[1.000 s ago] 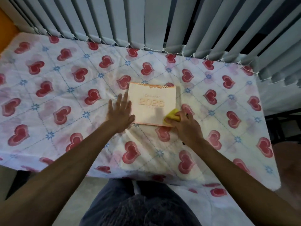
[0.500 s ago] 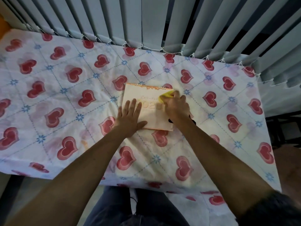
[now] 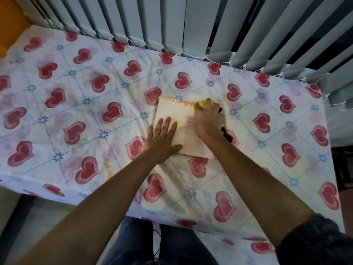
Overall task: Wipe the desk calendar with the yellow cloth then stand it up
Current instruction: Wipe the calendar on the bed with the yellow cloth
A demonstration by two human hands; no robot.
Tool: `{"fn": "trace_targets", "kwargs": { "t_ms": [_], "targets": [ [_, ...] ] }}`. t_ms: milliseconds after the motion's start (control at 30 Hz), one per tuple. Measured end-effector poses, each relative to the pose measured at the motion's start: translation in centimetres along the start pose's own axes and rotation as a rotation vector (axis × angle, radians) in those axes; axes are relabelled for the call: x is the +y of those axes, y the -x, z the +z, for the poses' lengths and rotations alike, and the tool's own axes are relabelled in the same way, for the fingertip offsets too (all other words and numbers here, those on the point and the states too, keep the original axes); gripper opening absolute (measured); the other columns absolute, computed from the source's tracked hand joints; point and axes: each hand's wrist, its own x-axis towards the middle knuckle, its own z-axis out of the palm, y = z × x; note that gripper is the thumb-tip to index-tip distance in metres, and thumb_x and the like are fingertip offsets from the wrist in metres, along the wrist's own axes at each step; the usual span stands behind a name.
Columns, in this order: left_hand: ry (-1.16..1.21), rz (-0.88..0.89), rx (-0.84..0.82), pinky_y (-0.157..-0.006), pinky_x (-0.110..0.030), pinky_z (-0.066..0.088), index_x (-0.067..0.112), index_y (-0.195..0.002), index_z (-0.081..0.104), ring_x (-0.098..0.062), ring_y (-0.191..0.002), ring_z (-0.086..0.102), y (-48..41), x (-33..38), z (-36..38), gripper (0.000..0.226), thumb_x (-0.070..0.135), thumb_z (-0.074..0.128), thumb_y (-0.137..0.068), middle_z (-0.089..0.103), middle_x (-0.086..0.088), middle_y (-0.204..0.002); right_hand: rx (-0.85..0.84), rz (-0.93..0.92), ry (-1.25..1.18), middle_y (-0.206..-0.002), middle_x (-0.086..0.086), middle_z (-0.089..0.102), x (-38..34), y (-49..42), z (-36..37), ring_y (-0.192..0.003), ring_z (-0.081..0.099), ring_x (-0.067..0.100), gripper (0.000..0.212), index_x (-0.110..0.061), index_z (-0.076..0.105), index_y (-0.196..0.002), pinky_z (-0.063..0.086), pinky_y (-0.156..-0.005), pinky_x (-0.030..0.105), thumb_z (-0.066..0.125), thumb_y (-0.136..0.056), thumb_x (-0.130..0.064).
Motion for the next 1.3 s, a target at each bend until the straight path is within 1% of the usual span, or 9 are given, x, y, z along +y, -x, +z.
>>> {"fn": "trace_targets", "kwargs": {
  "t_ms": [200, 333, 500, 633, 767, 900, 1033, 1200, 1300],
  "targets": [
    [-0.025, -0.009, -0.039, -0.119, -0.048, -0.006, 0.023, -0.146, -0.019, -0.025, -0.144, -0.022, 0.0, 0.2, -0.2, 0.08, 0.065, 0.019, -0.09, -0.025, -0.002, -0.157, 0.046, -0.171, -0.016, -0.135, 0.016, 0.041, -5.1, -0.5, -0.9, -0.116, 0.044, 0.037, 0.041, -0.014, 0.049, -0.132, 0.051, -0.075, 0.041, 0.055, -0.091, -0.016],
    [-0.006, -0.013, -0.041, -0.118, -0.048, -0.006, 0.024, -0.147, -0.018, -0.024, -0.144, -0.021, 0.1, 0.2, -0.4, 0.08, 0.065, 0.021, -0.09, -0.024, -0.002, -0.157, -0.044, -0.131, 0.046, -0.136, 0.016, 0.037, -0.7, -0.6, -0.6, -0.118, 0.04, 0.04, 0.047, -0.02, 0.046, -0.133, 0.05, -0.08, 0.047, 0.06, -0.088, -0.022],
    [0.001, -0.002, -0.028, -0.118, -0.049, -0.005, 0.023, -0.147, -0.016, -0.026, -0.145, -0.019, 0.2, 0.1, -0.4, 0.081, 0.065, 0.022, -0.09, -0.022, -0.003, -0.158, 0.001, -0.065, 0.073, -0.137, 0.018, 0.036, 2.3, 1.5, -0.1, -0.114, 0.042, 0.042, 0.05, -0.021, 0.039, -0.138, 0.049, -0.081, 0.049, 0.056, -0.092, -0.021],
    [-0.012, -0.008, -0.019, -0.117, -0.049, -0.006, 0.022, -0.147, -0.018, -0.025, -0.145, -0.02, 0.2, 0.1, -0.1, 0.082, 0.066, 0.02, -0.089, -0.023, -0.003, -0.157, 0.001, -0.156, 0.017, -0.135, 0.017, 0.043, 1.2, 7.7, 0.8, -0.111, 0.048, 0.04, 0.055, -0.027, 0.034, -0.141, 0.053, -0.073, 0.045, 0.059, -0.092, -0.026],
    [-0.014, 0.006, -0.005, -0.117, -0.05, -0.006, 0.021, -0.147, -0.019, -0.026, -0.144, -0.02, 0.2, 0.1, 0.1, 0.082, 0.065, 0.02, -0.089, -0.023, -0.004, -0.157, -0.019, -0.288, -0.03, -0.129, 0.015, 0.05, 2.7, 11.9, 1.1, -0.102, 0.053, 0.042, 0.054, -0.035, 0.046, -0.135, 0.056, -0.068, 0.046, 0.068, -0.085, -0.032],
    [-0.009, 0.014, 0.003, -0.117, -0.051, -0.005, 0.021, -0.147, -0.017, -0.027, -0.145, -0.019, 0.2, 0.0, 0.2, 0.081, 0.065, 0.021, -0.09, -0.022, -0.005, -0.157, 0.011, -0.111, -0.165, -0.13, 0.014, 0.045, 3.4, 5.8, 0.3, -0.108, 0.047, 0.042, 0.048, -0.037, 0.039, -0.133, 0.05, -0.076, 0.049, 0.055, -0.092, -0.017],
    [0.009, 0.004, 0.003, -0.117, -0.05, -0.005, 0.022, -0.148, -0.014, -0.026, -0.145, -0.018, 0.3, 0.0, -0.1, 0.082, 0.065, 0.023, -0.089, -0.021, -0.004, -0.158, -0.076, -0.021, -0.091, -0.138, 0.011, 0.034, 3.7, 1.8, 0.1, -0.114, 0.042, 0.037, 0.051, -0.039, 0.04, -0.137, 0.051, -0.075, 0.042, 0.05, -0.094, -0.014],
    [0.0, 0.006, 0.007, -0.117, -0.051, -0.002, 0.021, -0.148, -0.012, -0.026, -0.146, -0.016, 0.3, 0.1, -0.1, 0.081, 0.065, 0.022, -0.089, -0.019, -0.005, -0.158, -0.089, -0.121, -0.199, -0.14, 0.009, 0.037, 6.5, 9.6, 1.6, -0.12, 0.038, 0.035, 0.046, -0.043, 0.042, -0.137, 0.05, -0.088, 0.048, 0.049, -0.095, -0.026],
    [-0.008, 0.01, 0.005, -0.116, -0.052, -0.002, 0.021, -0.148, -0.013, -0.027, -0.145, -0.016, 0.3, 0.1, -0.1, 0.081, 0.065, 0.021, -0.089, -0.02, -0.005, -0.158, -0.085, -0.196, -0.108, -0.139, 0.007, 0.038, 7.2, 14.9, 2.3, -0.112, 0.045, 0.034, 0.047, -0.047, 0.038, -0.138, 0.055, -0.081, 0.046, 0.05, -0.095, -0.032]
  ]
}}
